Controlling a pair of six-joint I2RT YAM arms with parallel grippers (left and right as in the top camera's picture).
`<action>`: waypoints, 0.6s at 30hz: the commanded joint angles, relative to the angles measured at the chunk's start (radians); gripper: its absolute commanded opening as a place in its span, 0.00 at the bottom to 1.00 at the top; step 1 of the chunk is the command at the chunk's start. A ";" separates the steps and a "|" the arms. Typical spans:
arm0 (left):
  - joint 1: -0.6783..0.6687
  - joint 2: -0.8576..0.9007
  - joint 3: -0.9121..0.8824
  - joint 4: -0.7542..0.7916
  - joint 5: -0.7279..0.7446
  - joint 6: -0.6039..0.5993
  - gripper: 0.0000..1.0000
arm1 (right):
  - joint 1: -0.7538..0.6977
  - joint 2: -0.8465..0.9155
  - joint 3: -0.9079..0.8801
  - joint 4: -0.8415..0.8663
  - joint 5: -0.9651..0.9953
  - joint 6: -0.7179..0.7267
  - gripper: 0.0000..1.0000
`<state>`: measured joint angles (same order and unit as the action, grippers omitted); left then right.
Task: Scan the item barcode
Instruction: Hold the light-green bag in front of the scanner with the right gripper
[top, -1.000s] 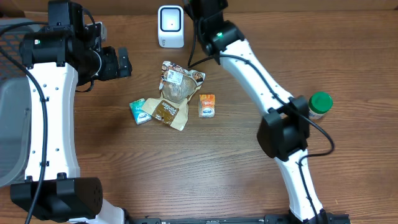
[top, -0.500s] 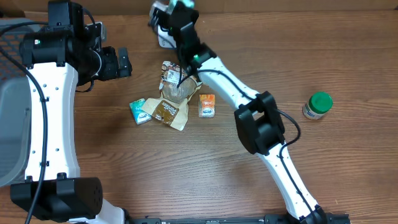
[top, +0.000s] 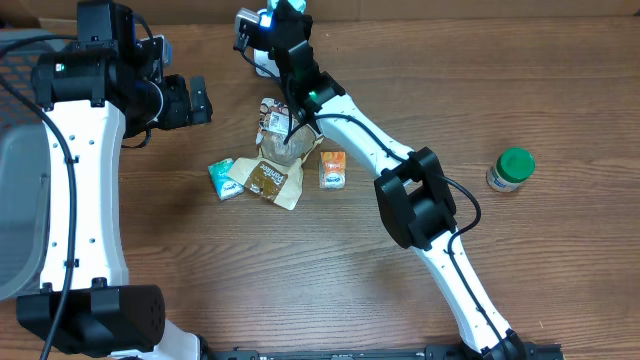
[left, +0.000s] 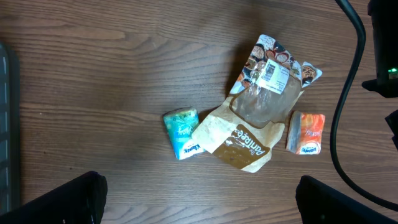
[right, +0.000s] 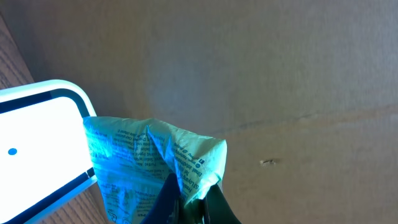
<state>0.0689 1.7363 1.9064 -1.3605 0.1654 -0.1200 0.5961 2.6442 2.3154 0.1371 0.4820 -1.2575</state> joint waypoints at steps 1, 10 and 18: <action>-0.006 -0.009 0.020 0.004 0.011 0.008 1.00 | 0.002 -0.026 0.019 0.016 0.002 -0.008 0.04; -0.006 -0.009 0.020 0.004 0.011 0.008 0.99 | 0.005 -0.095 0.019 0.001 0.038 0.235 0.04; -0.005 -0.009 0.020 0.004 0.011 0.008 1.00 | 0.008 -0.335 0.019 -0.227 0.133 0.594 0.04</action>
<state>0.0689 1.7363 1.9064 -1.3609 0.1654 -0.1200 0.5964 2.5343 2.3131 -0.0505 0.5285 -0.9089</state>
